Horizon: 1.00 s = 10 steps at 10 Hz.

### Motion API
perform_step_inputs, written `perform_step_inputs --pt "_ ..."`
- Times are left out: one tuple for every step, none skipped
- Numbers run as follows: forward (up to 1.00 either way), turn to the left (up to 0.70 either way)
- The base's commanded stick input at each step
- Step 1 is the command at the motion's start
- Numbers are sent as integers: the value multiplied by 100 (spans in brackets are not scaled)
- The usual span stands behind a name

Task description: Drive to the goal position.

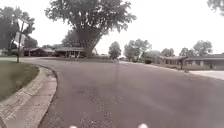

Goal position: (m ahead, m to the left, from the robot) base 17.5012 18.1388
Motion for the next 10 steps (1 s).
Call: perform_step_inputs --pt "50 0" --pt "50 14" --pt "50 48" --pt "50 50" --pt "50 50" --pt "50 50" --pt "50 39" --pt "50 6" --pt "50 0" --pt "50 0"
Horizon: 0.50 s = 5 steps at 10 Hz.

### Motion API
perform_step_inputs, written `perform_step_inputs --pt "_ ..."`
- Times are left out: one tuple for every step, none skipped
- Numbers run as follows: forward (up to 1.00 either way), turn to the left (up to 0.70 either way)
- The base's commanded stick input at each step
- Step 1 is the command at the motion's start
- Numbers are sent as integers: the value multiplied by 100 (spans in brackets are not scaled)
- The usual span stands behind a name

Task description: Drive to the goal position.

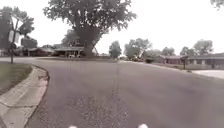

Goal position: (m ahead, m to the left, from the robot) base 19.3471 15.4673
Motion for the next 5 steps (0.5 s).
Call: perform_step_inputs --pt "50 0" --pt "50 0" --pt "50 0" --pt "50 0" --pt "50 0"
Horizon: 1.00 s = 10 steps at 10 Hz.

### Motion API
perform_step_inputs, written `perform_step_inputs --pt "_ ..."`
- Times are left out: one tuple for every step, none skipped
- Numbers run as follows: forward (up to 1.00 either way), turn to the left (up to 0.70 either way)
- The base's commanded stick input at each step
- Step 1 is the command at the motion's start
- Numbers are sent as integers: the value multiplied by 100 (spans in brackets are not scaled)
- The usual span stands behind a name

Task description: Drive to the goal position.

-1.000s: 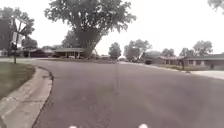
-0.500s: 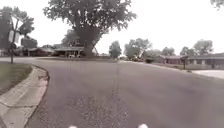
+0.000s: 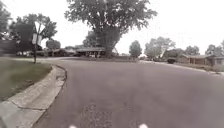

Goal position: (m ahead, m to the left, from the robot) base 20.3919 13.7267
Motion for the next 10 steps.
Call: perform_step_inputs --pt "50 0" --pt "50 0" --pt "50 0" --pt "50 0" --pt "50 0" --pt "50 0" --pt "50 0" --pt "50 0" --pt "50 0" --pt "50 37"
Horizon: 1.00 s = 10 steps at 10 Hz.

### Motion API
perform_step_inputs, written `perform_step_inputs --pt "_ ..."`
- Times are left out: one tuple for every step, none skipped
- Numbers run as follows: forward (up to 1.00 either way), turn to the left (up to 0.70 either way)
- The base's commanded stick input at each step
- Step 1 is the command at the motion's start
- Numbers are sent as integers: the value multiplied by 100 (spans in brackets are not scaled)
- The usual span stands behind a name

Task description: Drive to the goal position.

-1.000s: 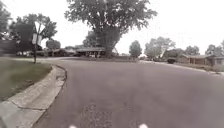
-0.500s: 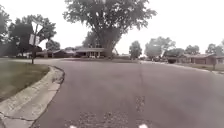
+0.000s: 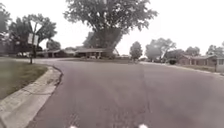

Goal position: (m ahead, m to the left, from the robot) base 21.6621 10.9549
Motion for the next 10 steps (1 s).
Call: perform_step_inputs --pt "50 50" --pt "50 50" --pt "50 50" --pt "50 50" --pt "50 0" --pt "50 0" --pt "50 0" --pt "50 0" --pt "50 0" --pt "50 0"
